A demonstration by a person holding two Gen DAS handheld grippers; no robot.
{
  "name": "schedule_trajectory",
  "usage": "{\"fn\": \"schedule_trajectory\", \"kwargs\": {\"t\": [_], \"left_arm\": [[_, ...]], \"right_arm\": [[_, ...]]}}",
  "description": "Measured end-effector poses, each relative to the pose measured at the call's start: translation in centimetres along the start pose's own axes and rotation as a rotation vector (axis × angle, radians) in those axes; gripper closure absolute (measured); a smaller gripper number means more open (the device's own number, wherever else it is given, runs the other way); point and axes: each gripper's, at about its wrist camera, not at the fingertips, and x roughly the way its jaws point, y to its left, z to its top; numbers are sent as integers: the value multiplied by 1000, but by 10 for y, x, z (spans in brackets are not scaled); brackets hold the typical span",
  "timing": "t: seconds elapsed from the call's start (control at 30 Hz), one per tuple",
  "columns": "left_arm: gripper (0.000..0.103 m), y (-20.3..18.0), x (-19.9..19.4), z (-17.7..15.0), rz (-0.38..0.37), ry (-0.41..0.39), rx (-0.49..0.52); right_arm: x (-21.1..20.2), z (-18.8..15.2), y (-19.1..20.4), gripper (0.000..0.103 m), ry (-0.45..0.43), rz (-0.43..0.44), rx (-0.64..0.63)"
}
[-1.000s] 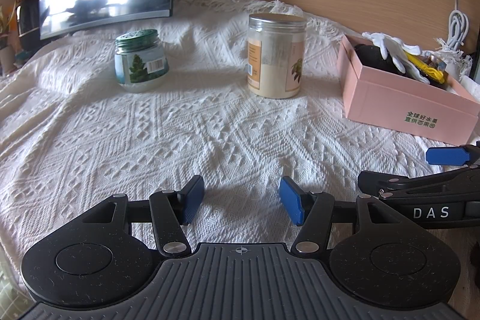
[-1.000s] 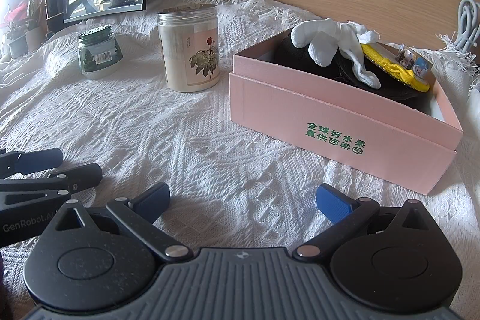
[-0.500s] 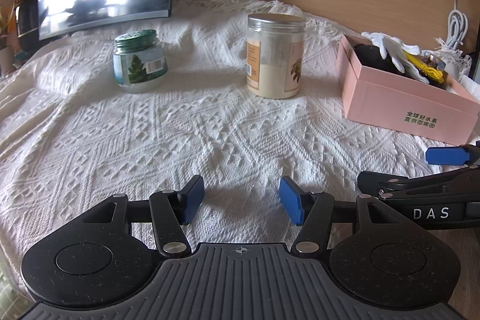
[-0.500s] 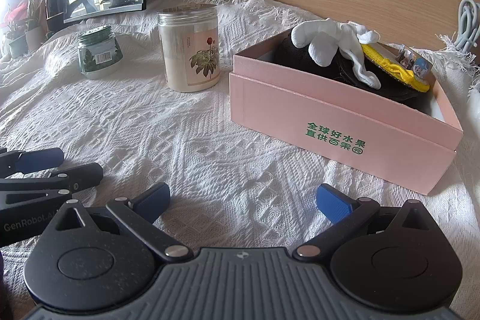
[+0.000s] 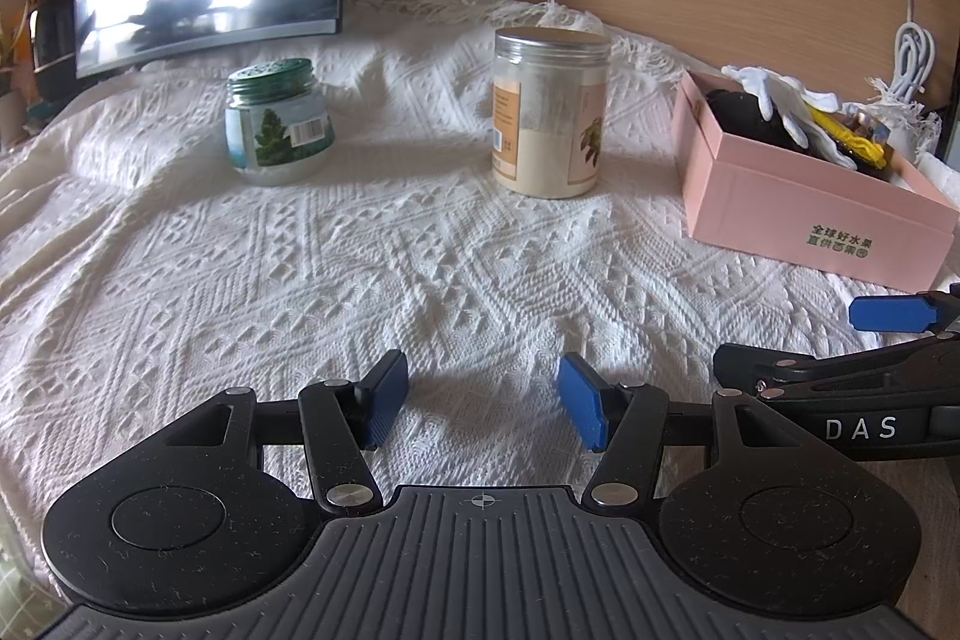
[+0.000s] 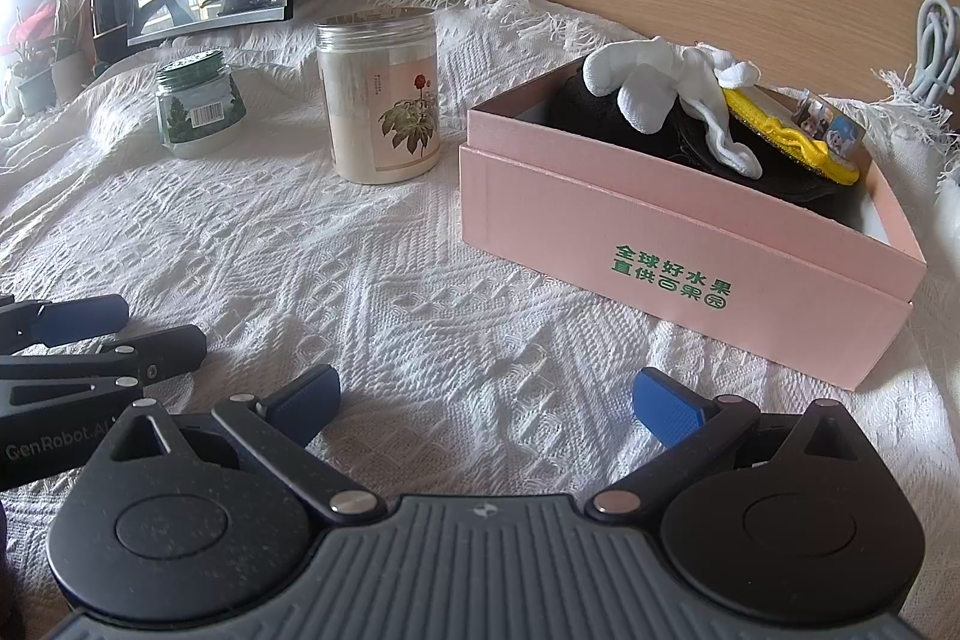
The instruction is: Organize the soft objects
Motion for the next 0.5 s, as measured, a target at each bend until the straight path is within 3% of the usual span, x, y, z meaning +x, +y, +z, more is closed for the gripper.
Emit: {"fn": "schedule_trajectory", "kwargs": {"t": [0.5], "left_arm": [[42,1,0,1,-9,2,0]], "right_arm": [[0,0,0,0,0,0,0]]}}
